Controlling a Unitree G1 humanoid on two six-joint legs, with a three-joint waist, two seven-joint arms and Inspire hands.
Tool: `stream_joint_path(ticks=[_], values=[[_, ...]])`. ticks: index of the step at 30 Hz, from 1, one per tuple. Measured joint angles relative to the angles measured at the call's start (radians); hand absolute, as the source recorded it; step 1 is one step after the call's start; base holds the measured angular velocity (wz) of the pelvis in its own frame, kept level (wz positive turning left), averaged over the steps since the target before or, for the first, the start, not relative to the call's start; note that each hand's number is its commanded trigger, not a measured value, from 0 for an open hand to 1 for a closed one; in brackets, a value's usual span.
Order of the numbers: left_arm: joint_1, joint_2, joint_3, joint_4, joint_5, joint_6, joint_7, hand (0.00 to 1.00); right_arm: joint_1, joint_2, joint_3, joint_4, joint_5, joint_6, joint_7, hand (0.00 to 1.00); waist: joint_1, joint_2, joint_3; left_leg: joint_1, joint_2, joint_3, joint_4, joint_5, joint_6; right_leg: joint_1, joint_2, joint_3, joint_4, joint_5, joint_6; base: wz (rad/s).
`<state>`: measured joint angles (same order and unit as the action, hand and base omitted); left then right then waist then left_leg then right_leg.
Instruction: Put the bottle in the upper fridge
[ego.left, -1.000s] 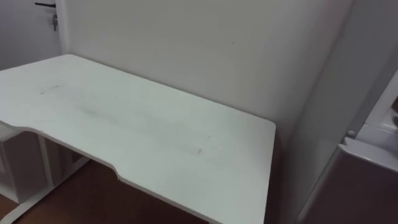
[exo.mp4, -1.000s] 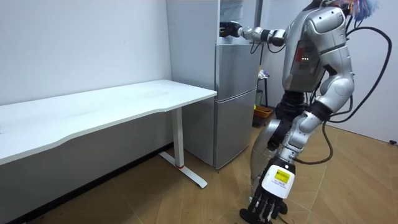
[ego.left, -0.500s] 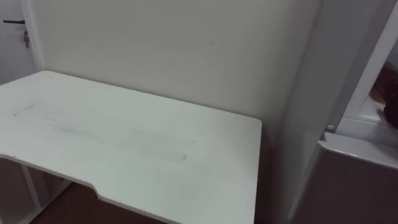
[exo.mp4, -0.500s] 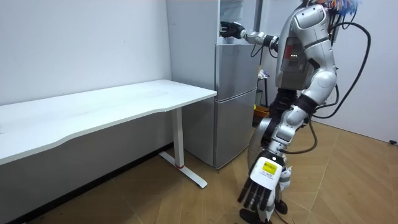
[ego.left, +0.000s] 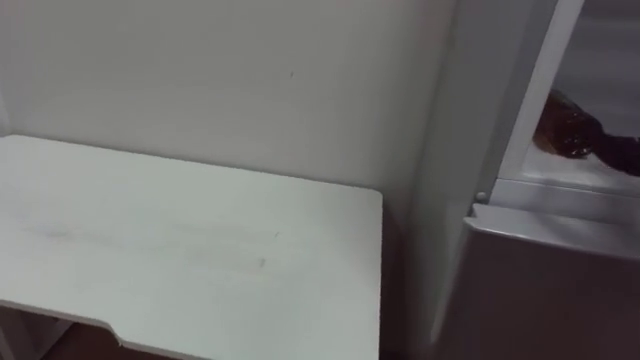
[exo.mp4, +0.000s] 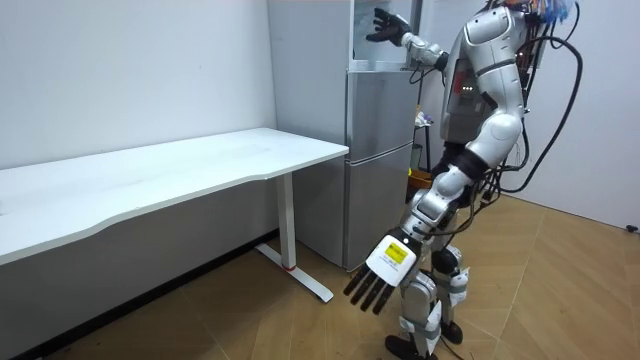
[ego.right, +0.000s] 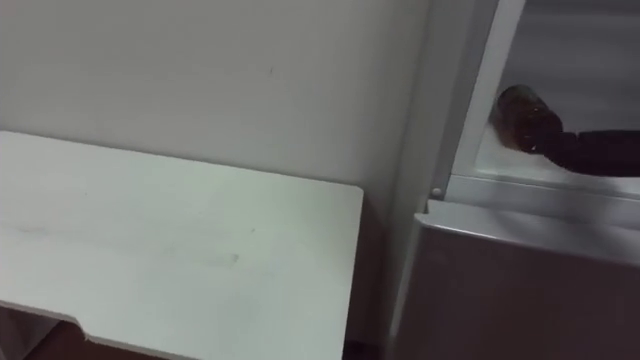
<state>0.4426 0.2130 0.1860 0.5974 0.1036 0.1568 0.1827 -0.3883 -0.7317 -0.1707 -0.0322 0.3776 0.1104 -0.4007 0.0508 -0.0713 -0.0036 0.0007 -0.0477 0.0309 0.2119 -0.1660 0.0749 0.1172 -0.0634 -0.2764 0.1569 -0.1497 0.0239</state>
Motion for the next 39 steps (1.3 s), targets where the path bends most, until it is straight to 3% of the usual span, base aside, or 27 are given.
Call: stream_joint_path(ticks=[4, 8, 13, 15, 17, 20, 24, 27, 33, 35, 39], values=[[-0.003, 0.0, -0.03, 0.0, 0.0, -0.009, 0.0, 0.0, 0.029, 0.047, -0.003, -0.082, 0.006, -0.021, -0.01, 0.0, -0.022, 0.006, 0.0035, 0.003, 0.0, 0.003, 0.0, -0.002, -0.003, 0.003, 0.0, 0.0, -0.002, 0.0, 0.0, -0.01], [-0.018, -0.012, -0.037, 0.004, 0.022, -0.036, -0.019, 0.0, 0.142, 0.121, -0.054, -0.197, 0.039, -0.05, 0.005, 0.0, -0.027, 0.016, 0.0042, 0.009, 0.002, 0.014, 0.002, -0.004, 0.001, 0.002, 0.0, 0.021, -0.002, 0.0, 0.0, -0.08], [-0.021, -0.039, -0.036, 0.018, 0.045, -0.063, -0.02, 0.0, 0.229, 0.175, -0.093, -0.258, 0.095, -0.085, 0.05, 0.0, -0.055, 0.038, -0.001, 0.015, 0.003, 0.029, 0.008, -0.011, 0.005, 0.002, -0.001, 0.033, 0.0, 0.001, 0.002, -0.1], [-0.02, -0.041, -0.036, 0.023, 0.046, -0.084, -0.02, 0.0, 0.26, 0.213, -0.117, -0.274, 0.096, -0.098, 0.055, 0.0, -0.056, 0.04, -0.0013, 0.027, 0.007, 0.045, 0.0, -0.011, 0.005, 0.003, 0.001, 0.051, 0.0, 0.001, 0.002, -0.18], [-0.019, -0.046, -0.04, 0.035, 0.047, -0.1, -0.019, 0.0, 0.325, 0.276, -0.141, -0.333, 0.099, -0.134, 0.053, 0.0, -0.081, 0.045, -0.0017, 0.027, 0.008, 0.049, -0.006, -0.012, 0.002, 0.003, 0.002, 0.053, 0.0, 0.001, 0.003, -0.09], [-0.026, -0.047, -0.056, 0.061, 0.05, -0.122, -0.01, 0.0, 0.384, 0.314, -0.144, -0.365, 0.106, -0.167, 0.051, 0.0, -0.109, 0.053, -0.0017, 0.028, 0.01, 0.064, -0.009, -0.011, 0.003, -0.001, 0.003, 0.058, 0.001, 0.001, 0.003, -0.16], [-0.058, -0.052, -0.072, 0.102, 0.069, -0.164, 0.001, 0.0, 0.435, 0.348, -0.161, -0.374, 0.08, -0.199, 0.052, 0.0, -0.115, 0.065, 0.0002, 0.029, 0.02, 0.103, -0.01, -0.014, 0.001, -0.028, 0.008, 0.088, 0.015, 0.002, 0.001, -0.29], [-0.077, -0.059, -0.074, 0.118, 0.066, -0.173, 0.001, 0.0, 0.491, 0.363, -0.174, -0.374, 0.034, -0.228, 0.04, 0.0, -0.126, 0.071, -0.0003, 0.031, 0.021, 0.109, -0.01, -0.017, 0.0, -0.032, 0.01, 0.1, 0.015, 0.001, 0.001, -0.1], [-0.085, -0.068, -0.135, 0.134, 0.034, -0.173, -0.007, 0.0, 0.568, 0.437, -0.155, -0.359, -0.019, -0.231, -0.035, 0.0, -0.128, 0.08, 0.0013, 0.044, 0.024, 0.13, -0.015, -0.017, -0.001, -0.031, 0.012, 0.119, 0.011, -0.006, 0.001, -0.11], [-0.103, -0.068, -0.154, 0.179, -0.009, -0.178, -0.02, 0.0, 0.57, 0.448, -0.13, -0.257, -0.077, -0.257, -0.071, 0.0, -0.129, 0.075, 0.0024, 0.046, 0.023, 0.13, -0.016, -0.017, -0.001, -0.03, 0.013, 0.123, 0.012, -0.008, 0.002, 0.0], [-0.107, -0.084, -0.157, 0.19, -0.037, -0.179, -0.024, 0.0, 0.598, 0.493, -0.124, -0.164, -0.117, -0.243, -0.132, 0.0, -0.122, 0.074, 0.0008, 0.034, 0.021, 0.13, -0.017, -0.017, 0.0, -0.05, 0.012, 0.125, 0.014, -0.008, 0.003, 0.0]])
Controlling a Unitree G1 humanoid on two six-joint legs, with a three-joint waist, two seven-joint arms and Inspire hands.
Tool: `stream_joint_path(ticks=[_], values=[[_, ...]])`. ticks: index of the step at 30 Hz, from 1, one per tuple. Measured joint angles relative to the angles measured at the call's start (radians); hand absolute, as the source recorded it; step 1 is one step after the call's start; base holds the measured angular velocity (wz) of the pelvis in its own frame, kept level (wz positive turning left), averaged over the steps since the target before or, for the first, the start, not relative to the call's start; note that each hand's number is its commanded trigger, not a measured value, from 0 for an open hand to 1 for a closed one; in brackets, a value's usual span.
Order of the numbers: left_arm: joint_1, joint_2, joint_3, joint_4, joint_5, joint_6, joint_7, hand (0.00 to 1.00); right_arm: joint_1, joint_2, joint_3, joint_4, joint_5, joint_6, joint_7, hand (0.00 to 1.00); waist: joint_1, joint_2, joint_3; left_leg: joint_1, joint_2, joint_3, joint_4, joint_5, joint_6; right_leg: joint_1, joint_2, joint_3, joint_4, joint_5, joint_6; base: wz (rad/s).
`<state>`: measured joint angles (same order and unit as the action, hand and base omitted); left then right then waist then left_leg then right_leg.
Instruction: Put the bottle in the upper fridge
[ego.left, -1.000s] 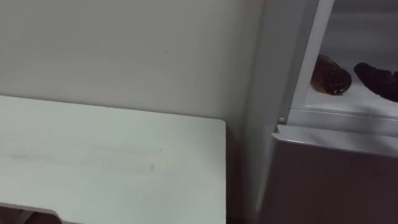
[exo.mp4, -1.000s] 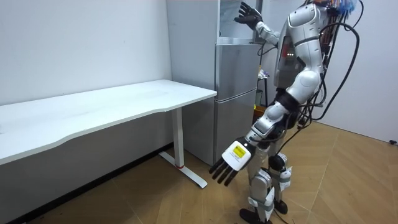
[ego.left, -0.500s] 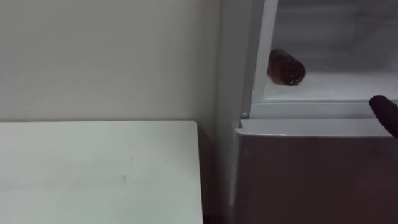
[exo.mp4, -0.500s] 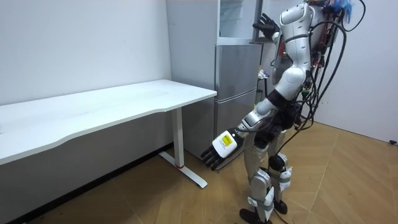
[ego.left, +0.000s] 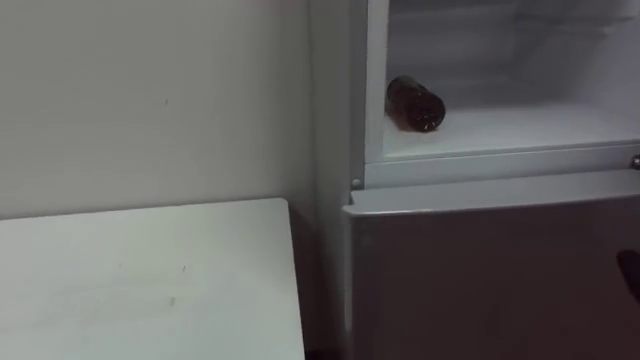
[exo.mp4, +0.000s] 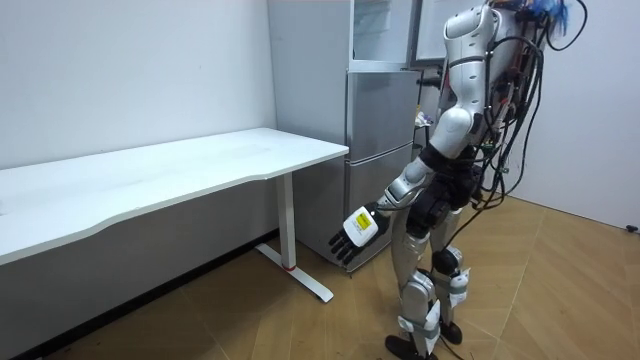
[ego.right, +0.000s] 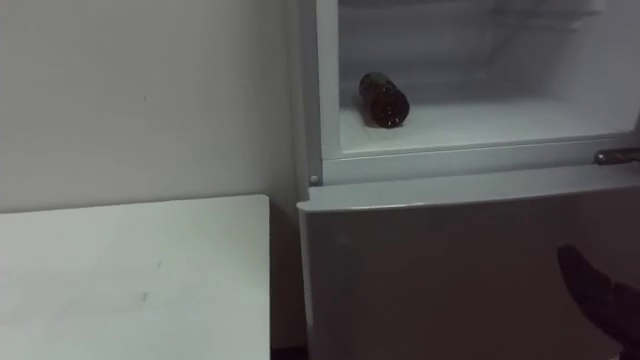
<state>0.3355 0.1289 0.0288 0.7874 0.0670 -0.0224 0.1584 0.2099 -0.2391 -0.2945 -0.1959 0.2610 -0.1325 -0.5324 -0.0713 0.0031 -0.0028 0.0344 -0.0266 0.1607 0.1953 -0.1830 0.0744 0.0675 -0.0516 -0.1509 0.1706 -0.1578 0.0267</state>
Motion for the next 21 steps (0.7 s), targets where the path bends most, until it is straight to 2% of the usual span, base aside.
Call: stream_joint_path(ticks=[1, 5, 11, 15, 21], values=[[0.004, -0.001, 0.0, 0.0, 0.001, 0.0, -0.007, 0.0, 0.006, 0.011, 0.0, 0.008, -0.014, 0.0, -0.028, 0.0, -0.002, 0.003, -0.0009, -0.009, 0.0, 0.0, 0.0, 0.0, 0.0, -0.01, 0.0, 0.0, 0.0, 0.0, 0.0, 0.0], [0.018, 0.003, 0.002, -0.001, -0.02, -0.011, -0.024, 0.0, 0.049, 0.012, 0.036, 0.08, -0.061, -0.009, -0.083, 0.0, 0.0, -0.001, -0.002, -0.011, 0.001, 0.003, -0.004, -0.001, -0.001, -0.013, 0.001, -0.002, 0.001, -0.001, -0.001, 0.0], [0.024, 0.011, -0.001, 0.012, -0.063, -0.031, -0.058, 0.0, 0.082, 0.033, 0.117, 0.226, -0.069, -0.01, -0.109, 0.0, -0.003, -0.005, -0.0002, 0.01, -0.001, 0.006, -0.025, -0.002, -0.003, 0.002, 0.001, -0.005, -0.003, -0.004, -0.001, 0.0], [0.03, 0.01, -0.006, 0.015, -0.097, -0.031, -0.064, 0.0, 0.125, 0.05, 0.176, 0.394, -0.065, -0.019, -0.088, 0.0, 0.002, -0.004, -0.0007, 0.01, -0.003, 0.0, -0.026, -0.009, -0.002, 0.009, -0.003, -0.013, -0.003, -0.013, 0.002, 0.03], [0.03, 0.007, -0.017, 0.024, -0.128, -0.031, -0.064, 0.0, 0.13, 0.062, 0.274, 0.659, -0.042, -0.019, -0.017, 0.0, 0.017, 0.003, -0.0011, 0.011, -0.004, 0.0, -0.027, -0.011, -0.002, 0.011, -0.004, -0.015, -0.004, -0.017, 0.003, 0.0]])
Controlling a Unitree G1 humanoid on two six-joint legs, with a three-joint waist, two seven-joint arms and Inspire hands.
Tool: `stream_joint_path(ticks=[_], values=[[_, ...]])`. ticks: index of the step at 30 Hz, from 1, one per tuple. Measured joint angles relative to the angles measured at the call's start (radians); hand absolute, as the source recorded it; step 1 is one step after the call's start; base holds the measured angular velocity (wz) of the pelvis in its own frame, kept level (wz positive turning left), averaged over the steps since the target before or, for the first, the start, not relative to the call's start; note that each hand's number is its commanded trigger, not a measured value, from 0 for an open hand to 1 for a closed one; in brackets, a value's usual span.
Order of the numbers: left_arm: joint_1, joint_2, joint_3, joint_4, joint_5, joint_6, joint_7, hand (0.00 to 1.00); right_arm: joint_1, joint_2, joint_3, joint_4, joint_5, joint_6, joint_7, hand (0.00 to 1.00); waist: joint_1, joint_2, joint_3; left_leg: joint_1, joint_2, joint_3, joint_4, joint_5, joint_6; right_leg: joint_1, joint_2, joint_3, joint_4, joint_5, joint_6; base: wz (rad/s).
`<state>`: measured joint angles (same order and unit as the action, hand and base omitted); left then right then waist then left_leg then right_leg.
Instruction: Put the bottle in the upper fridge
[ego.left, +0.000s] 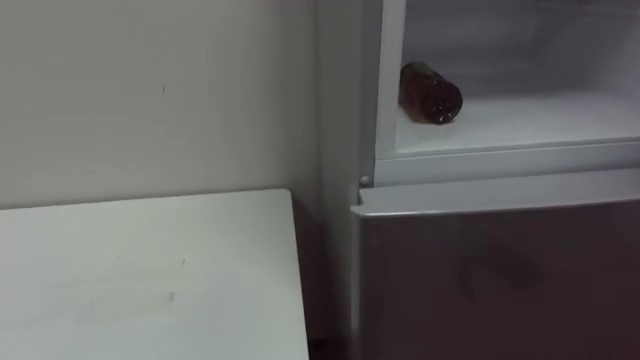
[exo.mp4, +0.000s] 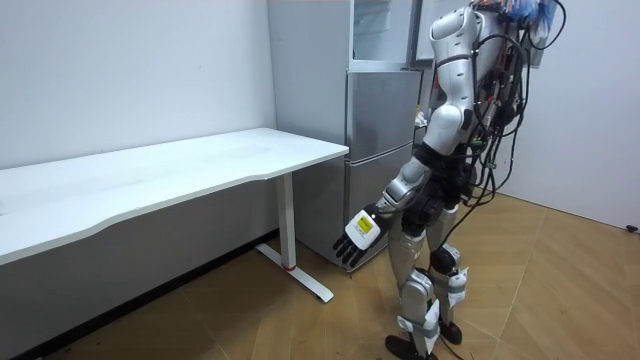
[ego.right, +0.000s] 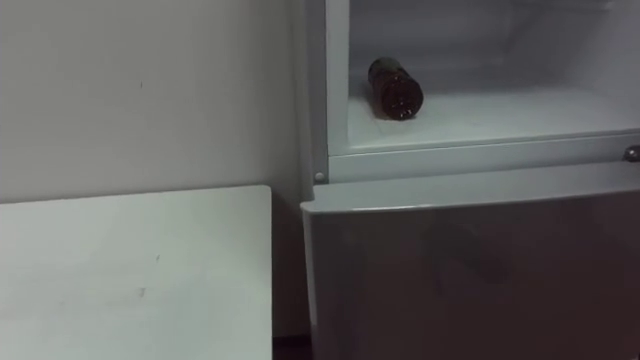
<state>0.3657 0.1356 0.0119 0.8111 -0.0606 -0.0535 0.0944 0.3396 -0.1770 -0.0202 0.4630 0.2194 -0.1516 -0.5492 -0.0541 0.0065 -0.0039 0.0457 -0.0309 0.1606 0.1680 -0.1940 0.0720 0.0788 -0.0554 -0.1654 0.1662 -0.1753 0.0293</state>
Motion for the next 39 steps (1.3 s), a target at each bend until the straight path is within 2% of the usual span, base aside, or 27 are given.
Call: stream_joint_path(ticks=[3, 9, 12, 15, 23, 28, 30, 34, 36, 37, 39], values=[[-0.012, -0.004, -0.001, 0.009, -0.012, 0.0, -0.006, 0.0, -0.002, 0.002, 0.033, 0.143, -0.003, 0.004, 0.088, 0.0, 0.008, -0.001, -0.0007, 0.012, -0.001, -0.006, 0.0, -0.001, -0.001, 0.018, 0.0, -0.004, -0.012, -0.001, 0.001, 0.07], [-0.026, 0.0, 0.0, 0.047, -0.014, 0.004, -0.042, 0.0, -0.007, 0.005, 0.07, 0.303, 0.016, 0.051, 0.279, 0.0, 0.01, 0.004, -0.0002, 0.011, -0.003, -0.022, 0.004, -0.006, -0.003, 0.026, 0.001, -0.012, -0.014, -0.007, 0.001, 0.06], [-0.03, 0.005, 0.001, 0.051, -0.013, 0.014, -0.066, 0.0, -0.027, 0.004, 0.096, 0.394, 0.026, 0.1, 0.402, 0.0, 0.022, 0.002, 0.0003, 0.008, -0.002, -0.025, 0.004, -0.006, -0.004, 0.026, 0.001, -0.023, -0.015, -0.008, -0.001, 0.05], [-0.032, 0.012, 0.002, 0.05, -0.005, 0.03, -0.077, 0.0, -0.033, 0.002, 0.102, 0.402, 0.035, 0.131, 0.473, 0.0, 0.034, -0.002, 0.0014, 0.004, -0.002, -0.028, 0.004, -0.006, -0.005, 0.025, 0.0, -0.03, -0.016, -0.009, -0.002, 0.05], [-0.033, 0.03, 0.003, 0.033, 0.012, 0.055, -0.085, 0.0, -0.075, 0.0, 0.111, 0.428, 0.04, 0.161, 0.582, 0.0, 0.037, -0.014, 0.0057, -0.004, -0.002, -0.032, 0.012, -0.009, -0.006, 0.021, 0.0, -0.035, -0.017, -0.011, -0.003, 0.02], [-0.041, 0.03, -0.005, 0.033, -0.019, 0.062, -0.08, 0.0, -0.081, 0.003, 0.116, 0.436, 0.113, 0.175, 0.599, 0.0, 0.034, -0.014, 0.0055, -0.001, -0.002, -0.033, 0.011, -0.009, -0.007, 0.022, 0.001, -0.033, -0.017, -0.012, -0.003, 0.0], [-0.036, 0.03, -0.006, 0.026, -0.036, 0.063, -0.075, 0.0, -0.084, 0.004, 0.094, 0.46, 0.229, 0.176, 0.597, 0.0, 0.023, -0.019, 0.0025, 0.001, -0.002, -0.033, 0.01, -0.01, -0.007, 0.027, 0.001, -0.033, -0.017, -0.012, -0.003, 0.0], [-0.015, 0.028, -0.001, 0.007, -0.05, 0.061, -0.065, 0.0, -0.07, 0.007, 0.002, 0.436, 0.441, 0.185, 0.573, 0.0, 0.006, -0.021, 0.003, 0.012, -0.002, -0.03, 0.003, -0.01, -0.007, 0.032, 0.001, -0.028, -0.016, -0.012, -0.003, -0.03], [-0.002, 0.028, 0.018, 0.005, -0.061, 0.061, -0.056, 0.0, -0.049, 0.008, -0.098, 0.327, 0.628, 0.196, 0.526, 0.0, -0.018, -0.02, 0.0029, 0.022, -0.002, -0.027, 0.0, -0.01, -0.007, 0.037, 0.001, -0.025, -0.017, -0.014, -0.002, -0.08], [0.002, 0.028, 0.026, 0.006, -0.057, 0.061, -0.053, 0.0, -0.05, 0.009, -0.127, 0.303, 0.674, 0.195, 0.514, 0.0, -0.025, -0.02, 0.0031, 0.026, -0.002, -0.026, 0.0, -0.01, -0.007, 0.039, 0.001, -0.025, -0.017, -0.014, -0.002, -0.04], [0.017, 0.029, 0.043, 0.001, -0.055, 0.06, -0.033, 0.0, -0.049, 0.008, -0.228, 0.222, 0.854, 0.169, 0.457, 0.0, -0.037, -0.018, 0.006, 0.035, -0.003, -0.023, 0.001, -0.01, -0.007, 0.047, -0.001, -0.023, -0.016, -0.02, -0.003, -0.02]])
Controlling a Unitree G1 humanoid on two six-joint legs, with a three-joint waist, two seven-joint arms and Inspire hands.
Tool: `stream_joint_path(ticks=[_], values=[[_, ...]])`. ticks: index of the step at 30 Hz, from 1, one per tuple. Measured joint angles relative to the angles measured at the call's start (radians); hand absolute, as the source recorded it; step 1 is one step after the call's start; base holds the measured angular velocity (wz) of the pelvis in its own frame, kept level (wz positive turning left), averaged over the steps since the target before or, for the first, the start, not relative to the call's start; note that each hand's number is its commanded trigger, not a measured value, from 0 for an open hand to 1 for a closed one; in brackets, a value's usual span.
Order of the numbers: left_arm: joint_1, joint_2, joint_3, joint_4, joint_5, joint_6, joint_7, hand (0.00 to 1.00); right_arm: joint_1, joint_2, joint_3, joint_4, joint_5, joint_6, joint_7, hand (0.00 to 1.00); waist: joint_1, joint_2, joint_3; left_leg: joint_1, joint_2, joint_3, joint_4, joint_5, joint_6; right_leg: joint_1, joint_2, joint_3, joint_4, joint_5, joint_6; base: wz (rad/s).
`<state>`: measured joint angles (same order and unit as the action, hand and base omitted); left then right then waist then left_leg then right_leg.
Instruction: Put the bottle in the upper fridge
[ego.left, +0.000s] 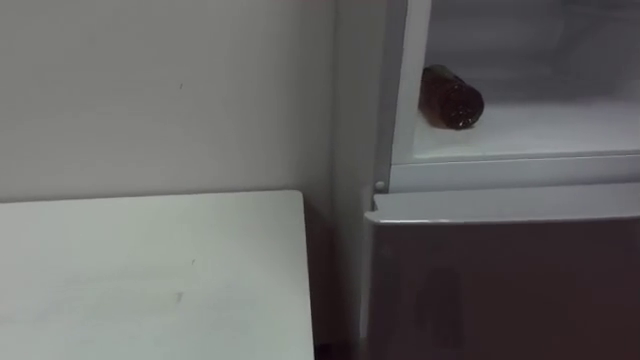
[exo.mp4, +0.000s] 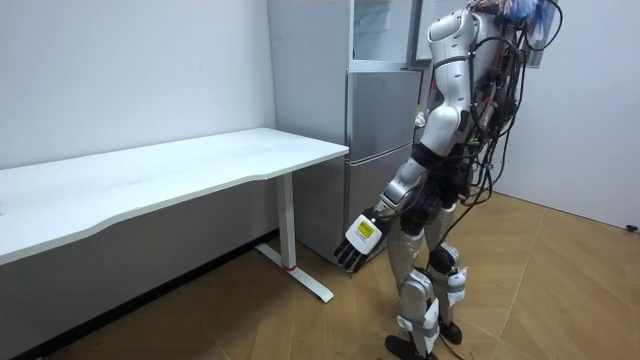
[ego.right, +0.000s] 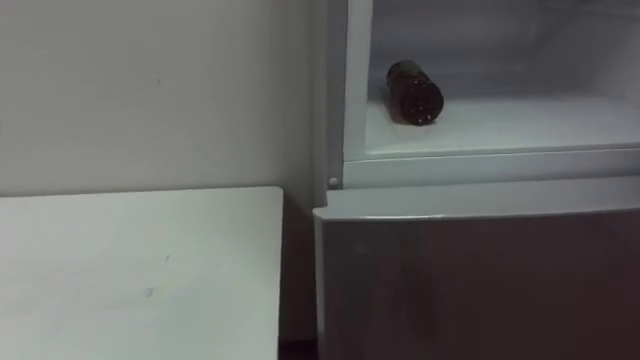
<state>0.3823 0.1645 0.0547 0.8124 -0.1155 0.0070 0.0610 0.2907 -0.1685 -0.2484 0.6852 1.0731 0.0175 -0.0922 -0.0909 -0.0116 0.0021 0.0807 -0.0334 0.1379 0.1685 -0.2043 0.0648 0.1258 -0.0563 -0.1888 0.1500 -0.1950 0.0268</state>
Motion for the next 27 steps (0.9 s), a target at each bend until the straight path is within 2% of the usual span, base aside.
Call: stream_joint_path(ticks=[2, 5, 8, 11, 13, 17, 21, 27], values=[[0.002, 0.001, 0.003, -0.007, -0.001, -0.001, 0.007, 0.0, -0.002, -0.001, -0.039, -0.069, 0.096, -0.023, -0.049, 0.0, -0.011, -0.008, -0.0018, -0.002, 0.0, 0.0, 0.001, 0.0, 0.0, -0.003, -0.001, -0.002, 0.004, -0.004, 0.0, 0.0], [0.003, -0.001, 0.005, -0.008, 0.0, 0.0, 0.01, 0.0, -0.015, -0.003, -0.11, -0.183, 0.219, -0.033, -0.124, 0.0, -0.015, -0.012, -0.0041, 0.002, 0.001, 0.006, 0.001, 0.0, 0.0, -0.005, -0.001, 0.004, 0.008, -0.005, 0.0, -0.05], [0.022, 0.0, 0.022, -0.046, 0.023, 0.002, 0.013, 0.0, -0.032, -0.003, -0.174, -0.306, 0.279, -0.061, -0.213, 0.0, -0.023, -0.013, -0.0044, 0.0, 0.0, 0.005, 0.0, 0.0, 0.0, -0.007, 0.001, 0.008, 0.005, -0.004, 0.0, 0.0], [0.015, 0.001, 0.021, -0.048, 0.031, 0.004, 0.028, 0.0, -0.042, -0.004, -0.219, -0.397, 0.338, -0.104, -0.3, 0.0, -0.027, -0.014, -0.0045, -0.002, -0.001, 0.001, -0.003, 0.0, 0.0, -0.006, 0.002, 0.004, 0.005, -0.004, 0.0, 0.04], [0.015, -0.003, 0.021, -0.055, 0.033, 0.01, 0.035, 0.0, -0.042, -0.004, -0.237, -0.451, 0.347, -0.112, -0.364, 0.0, -0.028, -0.015, -0.0049, -0.006, -0.001, 0.0, -0.006, 0.0, -0.001, -0.01, 0.002, 0.004, 0.005, -0.005, 0.0, 0.0], [0.015, -0.004, 0.025, -0.05, 0.104, 0.015, 0.044, 0.0, -0.06, -0.009, -0.269, -0.603, 0.325, -0.137, -0.489, 0.0, -0.025, -0.021, -0.0046, -0.01, 0.001, 0.006, -0.008, 0.0, -0.001, -0.024, 0.003, 0.008, 0.022, -0.006, 0.0, -0.06], [0.018, -0.005, 0.024, -0.053, 0.11, 0.014, 0.054, 0.0, -0.085, -0.04, -0.279, -0.729, 0.293, -0.174, -0.568, 0.0, -0.029, -0.029, -0.0048, -0.016, 0.001, -0.003, -0.007, 0.0, -0.002, -0.021, 0.002, -0.008, 0.025, -0.005, -0.001, 0.07], [0.028, -0.005, 0.024, -0.034, 0.143, -0.005, 0.066, 0.0, -0.086, -0.059, -0.289, -0.881, 0.174, -0.238, -0.665, 0.0, -0.023, -0.016, -0.0043, -0.022, 0.003, -0.004, -0.008, -0.001, -0.002, -0.029, 0.002, -0.014, 0.034, -0.005, -0.001, 0.02]])
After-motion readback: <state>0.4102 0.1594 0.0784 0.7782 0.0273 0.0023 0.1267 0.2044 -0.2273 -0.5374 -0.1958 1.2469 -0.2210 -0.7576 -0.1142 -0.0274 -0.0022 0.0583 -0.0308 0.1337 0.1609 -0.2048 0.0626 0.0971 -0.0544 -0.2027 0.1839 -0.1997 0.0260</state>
